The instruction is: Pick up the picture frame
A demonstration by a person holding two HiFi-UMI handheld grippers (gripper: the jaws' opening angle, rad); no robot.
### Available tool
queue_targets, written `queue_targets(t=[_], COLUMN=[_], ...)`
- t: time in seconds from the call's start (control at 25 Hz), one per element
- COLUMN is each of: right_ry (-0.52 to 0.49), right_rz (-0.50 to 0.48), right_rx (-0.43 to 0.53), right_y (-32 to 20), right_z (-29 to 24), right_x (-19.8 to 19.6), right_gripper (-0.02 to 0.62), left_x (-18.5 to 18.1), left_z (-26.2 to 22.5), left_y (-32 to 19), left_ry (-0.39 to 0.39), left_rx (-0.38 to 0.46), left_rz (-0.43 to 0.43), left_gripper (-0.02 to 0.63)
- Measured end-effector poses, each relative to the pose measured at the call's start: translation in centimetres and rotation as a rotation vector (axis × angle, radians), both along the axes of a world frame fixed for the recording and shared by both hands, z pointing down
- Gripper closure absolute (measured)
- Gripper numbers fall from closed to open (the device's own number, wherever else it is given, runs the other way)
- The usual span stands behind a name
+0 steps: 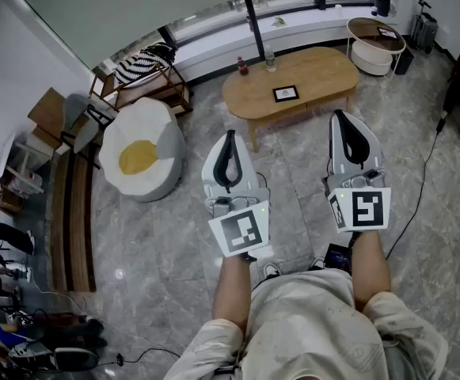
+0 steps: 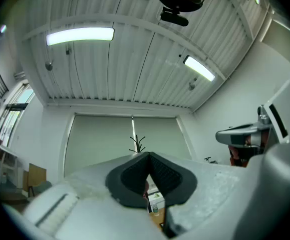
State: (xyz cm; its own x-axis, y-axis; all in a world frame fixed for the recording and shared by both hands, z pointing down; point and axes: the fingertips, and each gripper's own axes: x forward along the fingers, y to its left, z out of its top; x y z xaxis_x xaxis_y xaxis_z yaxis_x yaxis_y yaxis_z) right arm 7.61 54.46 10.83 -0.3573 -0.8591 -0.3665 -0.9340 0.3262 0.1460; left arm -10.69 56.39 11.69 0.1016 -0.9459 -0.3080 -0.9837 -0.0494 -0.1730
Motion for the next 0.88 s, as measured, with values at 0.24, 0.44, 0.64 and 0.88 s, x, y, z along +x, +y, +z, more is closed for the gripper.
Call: queue_targets(t=[0.24, 0.44, 0.64, 0.88], right_ry=[0.004, -0.003, -0.006, 0.028], right_rz=[0.01, 0.011, 0.01, -0.008], right_rx=[-0.011, -0.023, -0.036, -0.065], right_y=[-0.5, -1.2, -1.8, -2.4], right_z=[0.4, 0.7, 1.4, 2.9], right_x=[1.4, 3.3, 5.2, 7.9], right_gripper=[0.594, 0.594, 0.594, 0.594], left_x=[1.4, 3.8, 5.7, 9.2], left_z=[0.6, 0.3, 0.5, 1.8], left_y=[-0.7, -1.2, -1.9, -2.6], left_ry=[-0.024, -0.02, -0.015, 0.0], left_rx=[-0.003, 0.018, 0.02, -0.004], left_rz=[-0.001, 0.036, 0.033, 0.041], left_gripper=[0.604, 0.603, 0.603, 0.603])
